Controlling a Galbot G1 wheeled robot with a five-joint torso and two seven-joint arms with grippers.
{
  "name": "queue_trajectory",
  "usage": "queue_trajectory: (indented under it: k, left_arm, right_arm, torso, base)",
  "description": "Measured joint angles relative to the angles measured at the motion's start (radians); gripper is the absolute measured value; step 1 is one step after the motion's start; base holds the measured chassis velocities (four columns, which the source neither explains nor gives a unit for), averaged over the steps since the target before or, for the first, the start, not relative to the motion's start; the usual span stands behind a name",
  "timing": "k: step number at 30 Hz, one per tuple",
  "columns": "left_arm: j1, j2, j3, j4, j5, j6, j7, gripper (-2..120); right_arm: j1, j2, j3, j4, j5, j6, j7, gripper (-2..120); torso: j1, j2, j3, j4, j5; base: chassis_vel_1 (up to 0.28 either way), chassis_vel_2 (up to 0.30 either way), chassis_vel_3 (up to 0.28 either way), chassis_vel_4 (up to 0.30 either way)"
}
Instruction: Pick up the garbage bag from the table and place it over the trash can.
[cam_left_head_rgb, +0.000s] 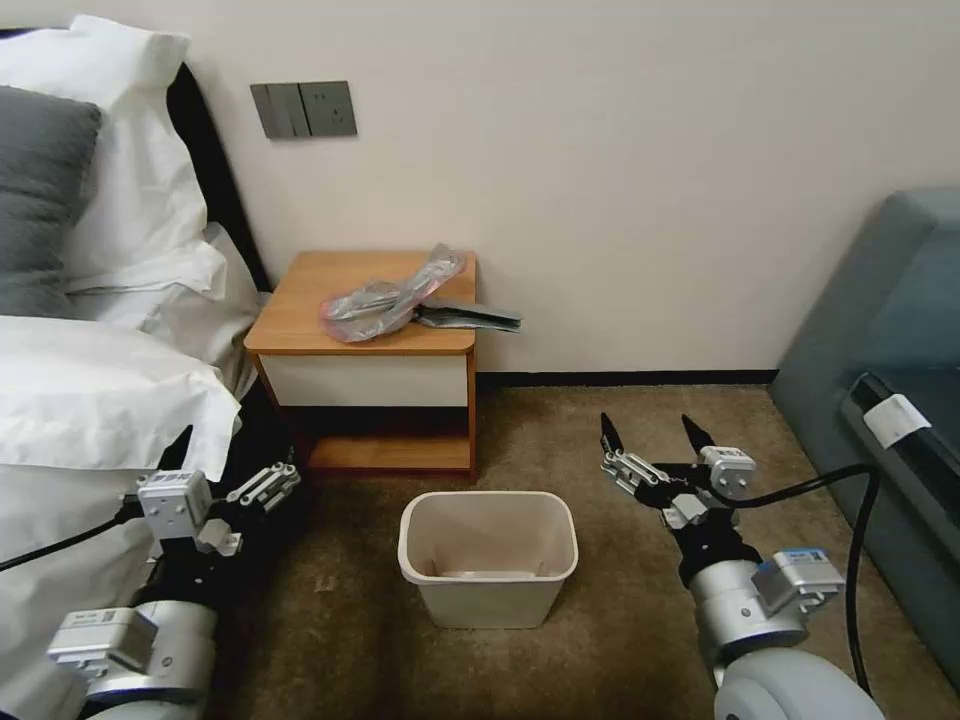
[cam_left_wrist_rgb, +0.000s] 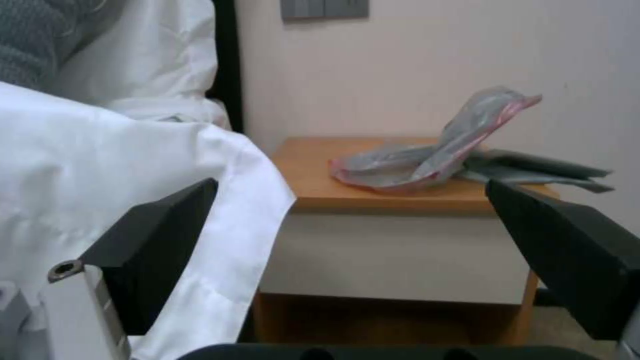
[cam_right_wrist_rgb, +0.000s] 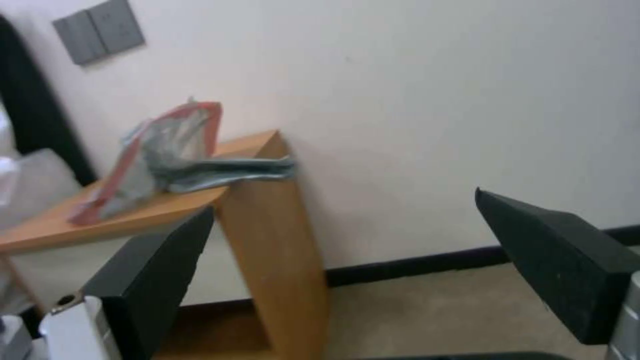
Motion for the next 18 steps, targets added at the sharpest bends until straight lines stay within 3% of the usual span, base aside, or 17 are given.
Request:
queue_trajectory:
  k: [5, 8, 17, 18]
  left_arm:
    - [-0.001, 0.007, -0.001, 0.002, -0.008, -0.001, 0.001, 100]
    - [-0.001, 0.009, -0.001, 0.004, -0.019, 0.001, 0.001, 100]
    - [0.004, 0.008, -0.003, 0.005, -0.021, 0.002, -0.002, 100]
    - [0.006, 0.011, -0.004, 0.005, -0.025, 0.002, -0.004, 100]
  right_arm:
    - [0.030, -0.019, 0.005, 0.002, 0.111, -0.024, -0.002, 100]
    - [0.073, -0.041, 0.009, -0.008, 0.264, -0.041, 0.010, 100]
    - [0.121, -0.083, 0.018, -0.031, 0.540, -0.075, 0.024, 100]
    - [0.137, -0.101, 0.018, -0.042, 0.631, -0.087, 0.029, 100]
  torso:
    - [0.000, 0.000, 0.000, -0.0001, 0.0000]
    - [0.000, 0.000, 0.000, 0.0000, 0.0000]
    - [0.000, 0.000, 0.000, -0.0002, 0.0000]
    - [0.000, 0.000, 0.000, -0.0001, 0.0001]
  base:
    - [0.000, 0.000, 0.000, 0.000]
    - [0.000, 0.000, 0.000, 0.000]
    - [0.000, 0.000, 0.000, 0.000]
    - [0.000, 0.000, 0.000, 0.000]
